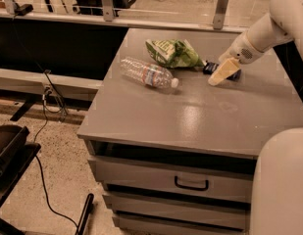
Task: Pick rxbar blueberry
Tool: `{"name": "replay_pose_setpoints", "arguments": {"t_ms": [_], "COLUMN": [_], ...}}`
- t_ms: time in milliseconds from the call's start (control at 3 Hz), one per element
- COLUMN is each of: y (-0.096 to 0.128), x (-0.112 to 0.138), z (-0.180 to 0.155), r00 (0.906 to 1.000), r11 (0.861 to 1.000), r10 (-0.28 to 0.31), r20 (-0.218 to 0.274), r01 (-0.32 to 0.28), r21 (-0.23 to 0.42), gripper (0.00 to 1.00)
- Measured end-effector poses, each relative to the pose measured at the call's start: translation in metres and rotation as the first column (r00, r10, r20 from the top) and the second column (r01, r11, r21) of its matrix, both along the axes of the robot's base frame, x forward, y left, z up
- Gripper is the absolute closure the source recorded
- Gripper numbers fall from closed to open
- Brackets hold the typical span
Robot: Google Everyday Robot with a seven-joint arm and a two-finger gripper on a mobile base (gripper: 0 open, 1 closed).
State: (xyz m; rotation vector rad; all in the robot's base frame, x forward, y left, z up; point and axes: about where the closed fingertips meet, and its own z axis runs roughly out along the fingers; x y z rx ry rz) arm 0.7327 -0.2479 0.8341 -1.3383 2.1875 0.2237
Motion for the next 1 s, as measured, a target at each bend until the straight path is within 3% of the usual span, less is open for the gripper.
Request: {"name": "replay_pose_setpoints", "arguments": {"t_ms": [1000], "y": [0.0004], "x": [-0.0002], "z": [0.0036], "r00": [0.9999], "r11": [1.0], "r10": [0.005], "r20": [-0.016], "r01": [-0.004], "r21": [0.028], "gripper": [0.99]}}
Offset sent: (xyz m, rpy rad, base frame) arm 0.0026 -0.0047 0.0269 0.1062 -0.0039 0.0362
